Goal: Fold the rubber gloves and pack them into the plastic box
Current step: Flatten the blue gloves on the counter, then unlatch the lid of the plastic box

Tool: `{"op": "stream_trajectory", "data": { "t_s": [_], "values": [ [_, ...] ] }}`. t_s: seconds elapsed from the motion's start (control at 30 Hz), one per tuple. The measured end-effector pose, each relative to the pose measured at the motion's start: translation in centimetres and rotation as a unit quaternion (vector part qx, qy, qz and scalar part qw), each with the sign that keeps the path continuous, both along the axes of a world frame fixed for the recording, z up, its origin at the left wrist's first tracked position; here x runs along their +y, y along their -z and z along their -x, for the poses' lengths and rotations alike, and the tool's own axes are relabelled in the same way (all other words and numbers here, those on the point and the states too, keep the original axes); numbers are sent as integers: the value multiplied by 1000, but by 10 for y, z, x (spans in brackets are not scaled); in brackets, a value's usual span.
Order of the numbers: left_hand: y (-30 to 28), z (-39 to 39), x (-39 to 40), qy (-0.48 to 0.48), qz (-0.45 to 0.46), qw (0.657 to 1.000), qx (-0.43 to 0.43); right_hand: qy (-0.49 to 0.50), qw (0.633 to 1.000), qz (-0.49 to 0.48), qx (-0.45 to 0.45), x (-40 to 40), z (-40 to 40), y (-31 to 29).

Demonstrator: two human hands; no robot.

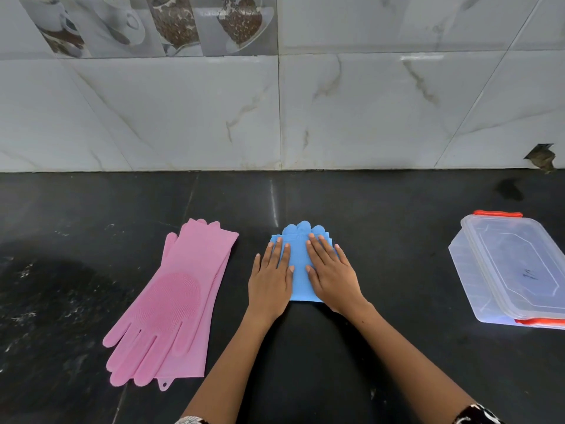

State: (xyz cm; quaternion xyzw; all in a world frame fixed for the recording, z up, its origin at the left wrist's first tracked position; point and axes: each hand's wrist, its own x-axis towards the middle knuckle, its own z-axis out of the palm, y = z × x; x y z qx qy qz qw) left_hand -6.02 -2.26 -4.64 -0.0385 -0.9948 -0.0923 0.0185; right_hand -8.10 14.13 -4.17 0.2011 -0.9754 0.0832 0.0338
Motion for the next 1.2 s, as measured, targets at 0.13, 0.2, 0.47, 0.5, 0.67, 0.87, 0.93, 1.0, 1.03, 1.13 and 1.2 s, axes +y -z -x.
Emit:
{"op": "stream_trajectory", "data": {
  "t_s": [0.13, 0.2, 0.47, 0.5, 0.67, 0.87, 0.93, 1.0, 1.03, 1.13, 1.2],
  "values": [
    [2, -3, 0, -9, -31, 999, 7, 39, 999, 27, -25, 8, -3, 7],
    [3, -3, 0, -11, -41, 999, 12, 47, 997, 48, -33, 7, -4, 8],
    [-5, -1, -4, 16, -39, 998, 45, 37, 996, 69, -32, 10, -2, -5],
    [-9, -1, -4, 25, -40, 997, 58, 41, 996, 81, -24, 11, -3, -9],
    [-40, -2, 7, 61, -64, 987, 133, 70, 986, 151, 10, 17, -9, -38],
    [-71, 10, 65, 191, -153, 962, 118, 169, 967, 181, 64, 57, -33, -75],
    [-79, 15, 95, 247, -145, 950, 127, 205, 957, 167, 118, 79, -44, -87],
    [-85, 20, 131, 306, -126, 935, 125, 262, 944, 133, 150, 106, -54, -97],
    [-87, 22, 150, 334, -114, 927, 124, 294, 938, 113, 145, 121, -58, -101],
    [-90, 30, 202, 409, -72, 903, 107, 386, 917, 49, 89, 157, -66, -108],
    [-89, 36, 231, 445, -32, 890, 91, 426, 903, 17, 55, 178, -72, -106]
  ]
}}
